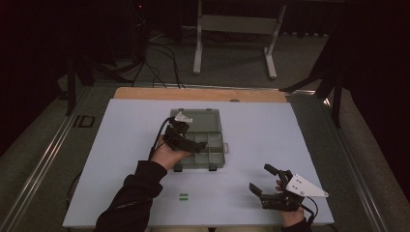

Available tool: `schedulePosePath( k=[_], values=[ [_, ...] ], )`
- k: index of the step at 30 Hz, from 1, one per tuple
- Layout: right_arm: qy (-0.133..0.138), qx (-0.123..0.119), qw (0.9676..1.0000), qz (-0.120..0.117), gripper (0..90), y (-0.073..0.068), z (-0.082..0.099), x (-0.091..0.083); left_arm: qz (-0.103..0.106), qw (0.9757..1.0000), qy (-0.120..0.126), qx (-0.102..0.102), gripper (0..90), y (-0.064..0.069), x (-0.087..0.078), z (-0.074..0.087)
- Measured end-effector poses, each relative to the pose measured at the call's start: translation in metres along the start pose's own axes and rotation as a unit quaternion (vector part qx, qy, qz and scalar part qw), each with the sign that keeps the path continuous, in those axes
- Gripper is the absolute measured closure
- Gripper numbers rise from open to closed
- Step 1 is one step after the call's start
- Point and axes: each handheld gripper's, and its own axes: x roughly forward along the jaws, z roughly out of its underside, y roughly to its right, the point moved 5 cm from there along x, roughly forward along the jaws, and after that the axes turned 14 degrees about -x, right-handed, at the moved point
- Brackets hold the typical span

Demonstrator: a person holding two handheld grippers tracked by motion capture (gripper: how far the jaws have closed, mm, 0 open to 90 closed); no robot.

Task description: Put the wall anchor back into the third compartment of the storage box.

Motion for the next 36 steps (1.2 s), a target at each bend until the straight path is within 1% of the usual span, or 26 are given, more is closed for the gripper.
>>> schedulePosePath(
  k=[8, 10, 11, 13, 16, 18, 19, 21, 22, 24, 29, 30, 32, 33, 36],
  values=[
    [0.000, -0.001, 1.0000, -0.001, 13.5, -0.001, 0.000, 0.001, 0.023, 0.9995, 0.016, 0.015, 1.3, 0.004, -0.024, 0.007],
    [0.000, -0.002, 1.0000, -0.001, 13.5, -0.001, 0.000, 0.001, 0.031, 0.9992, 0.018, 0.020, 1.3, 0.005, -0.030, 0.009],
    [-0.001, -0.002, 1.0000, -0.002, 13.5, -0.001, 0.000, 0.001, 0.031, 0.9990, 0.020, 0.024, 1.3, 0.006, -0.032, 0.010],
    [-0.001, -0.002, 1.0000, -0.002, 13.5, -0.002, 0.000, 0.001, 0.041, 0.9985, 0.022, 0.028, 1.3, 0.008, -0.037, 0.013],
    [-0.001, -0.001, 1.0000, -0.002, 13.5, -0.002, 0.000, 0.002, 0.047, 0.9979, 0.023, 0.037, 1.3, 0.011, -0.043, 0.017],
    [-0.001, -0.001, 1.0000, -0.003, 13.5, -0.002, 0.000, 0.002, 0.052, 0.9974, 0.022, 0.044, 1.3, 0.013, -0.047, 0.021],
    [-0.001, -0.002, 1.0000, -0.004, 13.5, -0.002, 0.000, 0.002, 0.052, 0.9974, 0.021, 0.046, 1.3, 0.013, -0.048, 0.023],
    [-0.002, -0.001, 1.0000, -0.004, 13.5, -0.002, 0.000, 0.002, 0.059, 0.9968, 0.021, 0.049, 1.3, 0.015, -0.051, 0.027],
    [-0.002, -0.002, 1.0000, -0.005, 13.5, -0.002, 0.000, 0.002, 0.059, 0.9967, 0.022, 0.052, 1.3, 0.015, -0.053, 0.029],
    [-0.001, -0.002, 1.0000, -0.005, 13.5, -0.003, 0.000, 0.002, 0.067, 0.9959, 0.023, 0.057, 1.3, 0.017, -0.056, 0.033],
    [-0.004, 0.000, 1.0000, -0.006, 13.5, -0.003, 0.001, 0.003, 0.078, 0.9944, 0.028, 0.065, 1.3, 0.020, -0.063, 0.043],
    [-0.003, -0.001, 1.0000, -0.007, 13.5, -0.003, 0.001, 0.003, 0.078, 0.9944, 0.029, 0.065, 1.3, 0.021, -0.064, 0.045],
    [-0.003, -0.001, 1.0000, -0.007, 13.5, -0.003, 0.001, 0.003, 0.086, 0.9935, 0.029, 0.068, 1.4, 0.022, -0.066, 0.049],
    [-0.003, -0.002, 1.0000, -0.006, 13.5, -0.003, 0.001, 0.003, 0.086, 0.9935, 0.028, 0.070, 1.4, 0.022, -0.067, 0.052],
    [-0.003, -0.001, 1.0000, -0.007, 13.5, -0.003, 0.001, 0.003, 0.092, 0.9923, 0.026, 0.079, 1.4, 0.023, -0.069, 0.060]
  ],
)
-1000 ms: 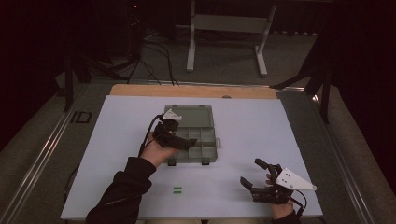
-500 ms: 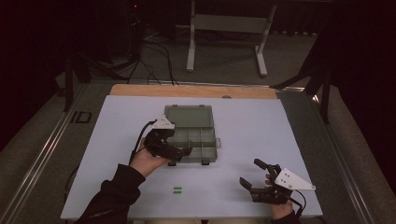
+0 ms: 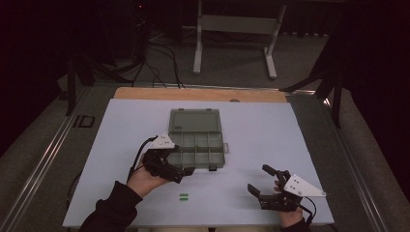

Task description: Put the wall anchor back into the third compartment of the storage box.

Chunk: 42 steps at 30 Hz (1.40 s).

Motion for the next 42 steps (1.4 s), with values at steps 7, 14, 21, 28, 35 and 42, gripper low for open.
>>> schedulePosePath(
  k=[7, 14, 21, 28, 35, 42],
  values=[
    [-0.001, -0.002, 1.0000, 0.000, 13.5, 0.000, 0.000, 0.000, 0.024, 0.9995, -0.013, 0.019, 5.6, 0.005, -0.001, 0.022],
    [-0.001, -0.001, 1.0000, 0.000, 13.5, -0.001, 0.000, 0.000, 0.039, 0.9985, -0.027, 0.028, 14.0, 0.006, 0.001, 0.042],
    [-0.001, -0.001, 1.0000, 0.000, 13.5, -0.001, 0.000, 0.000, 0.043, 0.9971, -0.044, 0.044, 24.4, 0.006, 0.006, 0.055],
    [-0.001, -0.001, 1.0000, -0.001, 13.5, -0.001, 0.000, 0.000, 0.047, 0.9936, -0.077, 0.068, 46.6, 0.004, 0.012, 0.068],
    [-0.002, 0.000, 1.0000, -0.002, 13.5, -0.001, 0.000, 0.000, 0.038, 0.9896, -0.113, 0.081, 61.2, -0.003, 0.020, 0.079],
    [-0.003, 0.001, 1.0000, -0.002, 13.5, -0.001, 0.000, 0.001, 0.032, 0.9875, -0.129, 0.084, 69.0, -0.006, 0.028, 0.084]
  ],
)
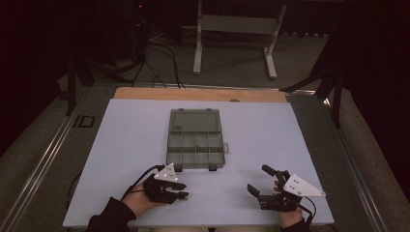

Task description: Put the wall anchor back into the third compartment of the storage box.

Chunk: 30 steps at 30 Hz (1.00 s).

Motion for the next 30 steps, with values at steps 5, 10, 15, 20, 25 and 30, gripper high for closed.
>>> schedulePosePath(
  k=[5, 10, 15, 20, 25, 30],
  values=[
    [0.000, 0.000, 1.0000, 0.000, 13.5, 0.000, 0.000, 0.000, -0.003, 0.9999, -0.013, 0.005, 72.2, -0.003, 0.005, 0.001],
    [0.000, 0.001, 1.0000, -0.001, 13.5, 0.000, 0.000, 0.000, -0.009, 0.9996, -0.023, 0.011, 74.0, -0.004, 0.010, 0.001],
    [0.000, -0.001, 1.0000, 0.000, 13.5, 0.000, 0.000, -0.001, -0.010, 0.9994, -0.030, 0.010, 76.9, -0.006, 0.014, 0.003],
    [0.000, 0.001, 1.0000, 0.000, 13.5, 0.000, 0.000, -0.001, -0.014, 0.9992, -0.034, 0.013, 81.1, -0.007, 0.016, 0.004],
    [0.000, 0.001, 1.0000, 0.000, 13.5, 0.000, 0.000, 0.000, -0.010, 0.9993, -0.034, 0.004, 83.0, -0.009, 0.016, 0.003],
    [0.000, 0.000, 1.0000, 0.001, 13.5, 0.000, 0.000, -0.001, -0.016, 0.9994, -0.030, 0.003, 83.3, -0.009, 0.014, 0.001]
  ],
)
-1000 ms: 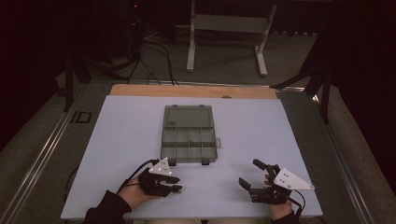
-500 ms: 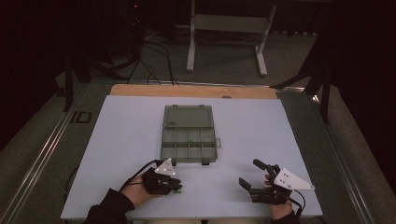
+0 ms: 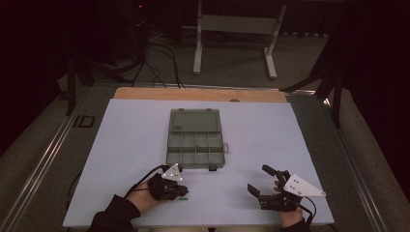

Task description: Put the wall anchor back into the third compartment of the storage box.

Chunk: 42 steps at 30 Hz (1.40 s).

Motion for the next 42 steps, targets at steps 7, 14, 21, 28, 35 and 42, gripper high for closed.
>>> schedulePosePath(
  k=[7, 14, 21, 28, 35, 42],
  values=[
    [0.001, 0.000, 1.0000, 0.000, 13.5, 0.000, 0.000, 0.000, 0.003, 0.9997, 0.026, 0.003, 83.4, 0.006, -0.016, -0.015],
    [0.003, 0.000, 1.0000, 0.000, 13.5, 0.000, -0.001, 0.000, 0.011, 0.9988, 0.047, 0.001, 83.4, 0.009, -0.032, -0.034],
    [0.003, 0.000, 1.0000, -0.001, 13.5, 0.000, -0.001, 0.000, 0.008, 0.9982, 0.060, 0.000, 83.4, 0.009, -0.036, -0.049],
    [0.002, 0.003, 1.0000, -0.002, 13.5, 0.000, 0.000, 0.000, -0.009, 0.9969, 0.077, -0.012, 83.4, 0.006, -0.039, -0.062],
    [0.003, 0.003, 1.0000, -0.002, 13.5, 0.000, 0.000, 0.000, -0.021, 0.9945, 0.099, -0.025, 83.3, 0.000, -0.045, -0.079],
    [0.004, 0.000, 1.0000, -0.001, 13.5, 0.001, -0.001, -0.001, -0.035, 0.9921, 0.116, -0.032, 83.3, -0.005, -0.048, -0.094]
  ],
)
